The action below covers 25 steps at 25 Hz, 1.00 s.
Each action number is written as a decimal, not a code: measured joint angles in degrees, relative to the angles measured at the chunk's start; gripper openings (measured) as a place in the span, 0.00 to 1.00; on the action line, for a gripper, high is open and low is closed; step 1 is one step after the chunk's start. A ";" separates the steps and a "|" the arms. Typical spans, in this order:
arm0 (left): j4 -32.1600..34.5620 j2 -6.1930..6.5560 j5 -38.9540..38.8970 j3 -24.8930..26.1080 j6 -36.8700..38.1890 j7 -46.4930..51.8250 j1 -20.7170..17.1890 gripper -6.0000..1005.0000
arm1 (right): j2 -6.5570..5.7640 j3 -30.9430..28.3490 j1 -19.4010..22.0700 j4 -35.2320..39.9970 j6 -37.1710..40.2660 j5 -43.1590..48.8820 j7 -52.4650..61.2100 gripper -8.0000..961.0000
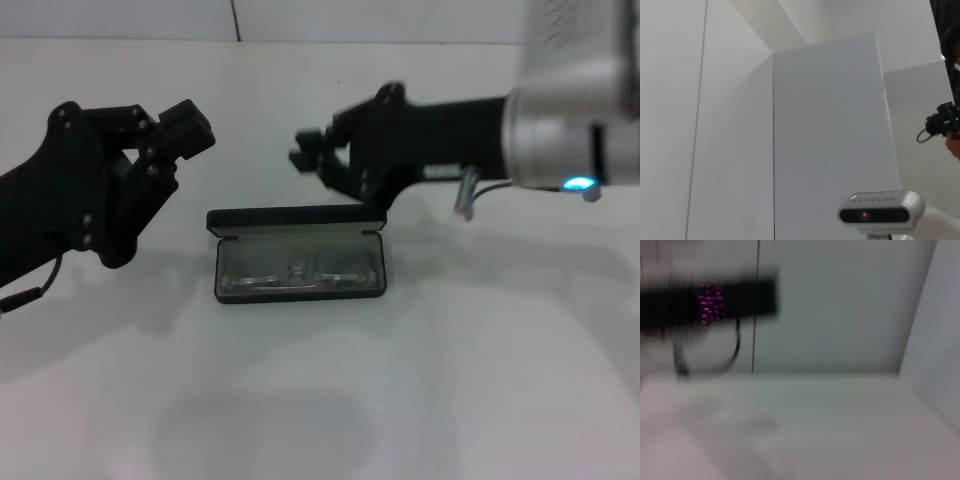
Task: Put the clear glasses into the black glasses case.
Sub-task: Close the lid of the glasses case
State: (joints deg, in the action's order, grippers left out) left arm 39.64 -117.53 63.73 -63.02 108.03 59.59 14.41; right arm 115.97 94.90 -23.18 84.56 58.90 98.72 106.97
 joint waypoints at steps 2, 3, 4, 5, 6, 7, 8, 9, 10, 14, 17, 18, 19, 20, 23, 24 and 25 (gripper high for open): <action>-0.11 0.00 0.01 0.00 0.00 0.00 0.00 0.06 | -0.04 -4.27 0.98 -4.53 3.60 -9.96 -6.10 0.13; -0.21 0.00 0.05 0.00 0.00 -0.01 0.00 0.06 | -0.07 -6.41 1.23 -7.20 5.55 -14.71 -8.97 0.13; -0.32 0.00 0.13 0.00 0.00 -0.01 0.00 0.06 | -0.05 -7.95 1.19 -10.88 7.53 -18.51 -11.36 0.13; -0.34 0.00 0.17 0.00 0.00 -0.01 0.00 0.06 | -0.07 -9.71 0.91 -14.93 9.55 -22.67 -13.62 0.13; -0.38 -0.06 0.29 0.00 0.00 0.00 0.00 0.06 | -0.07 -11.35 0.59 -19.49 11.44 -26.22 -15.34 0.13; -0.38 -0.14 0.33 0.00 0.00 0.00 0.00 0.06 | -0.06 -12.61 0.04 -23.30 13.12 -29.04 -16.51 0.13; -0.40 -0.25 0.38 0.00 -0.01 0.00 0.00 0.06 | -0.09 -14.32 -0.68 -28.30 15.11 -32.00 -17.90 0.13; -0.40 -0.34 0.40 0.00 0.00 -0.02 0.00 0.06 | -0.10 -15.46 -1.26 -31.69 16.36 -33.56 -18.63 0.13; -0.41 -0.42 0.43 0.00 -0.01 -0.04 0.00 0.06 | -0.12 -16.87 -2.11 -35.59 17.70 -35.07 -19.33 0.13; -0.51 -0.59 0.65 -0.09 -0.10 -0.07 0.00 0.06 | -0.27 -21.74 -5.46 -49.01 22.79 -37.89 -22.20 0.13; -0.64 -0.71 1.54 -0.06 -0.41 -0.07 0.23 0.06 | -0.21 -22.35 -5.40 -51.59 25.12 -38.00 -25.75 0.13; -0.67 -0.74 2.05 -0.05 -0.54 0.01 0.42 0.06 | -0.16 -22.36 -5.19 -51.61 25.38 -38.01 -26.29 0.13; -0.69 -0.76 2.52 -0.05 -0.63 0.10 0.60 0.06 | -0.09 -22.35 -4.79 -51.65 25.84 -38.02 -27.38 0.13; -0.69 -0.76 2.52 -0.05 -0.63 0.10 0.60 0.06 | -0.07 -22.35 -4.55 -51.68 26.15 -38.03 -27.96 0.13; -0.71 -0.76 3.61 -0.02 -1.65 0.64 1.55 0.06 | -0.51 -22.41 -3.22 -51.68 27.18 -37.86 -28.87 0.13; -0.70 -0.70 3.77 -0.02 -2.27 1.12 1.86 0.06 | -0.83 -22.46 -2.61 -51.52 27.50 -37.66 -29.48 0.13; -0.57 -0.52 3.93 -0.01 -3.25 2.20 2.38 0.06 | -1.05 -22.49 -2.19 -51.39 27.82 -37.36 -30.10 0.13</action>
State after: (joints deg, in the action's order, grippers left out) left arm 39.07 -118.06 67.66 -63.03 104.79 61.80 16.79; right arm 114.91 72.41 -25.37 33.18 86.72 61.37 76.87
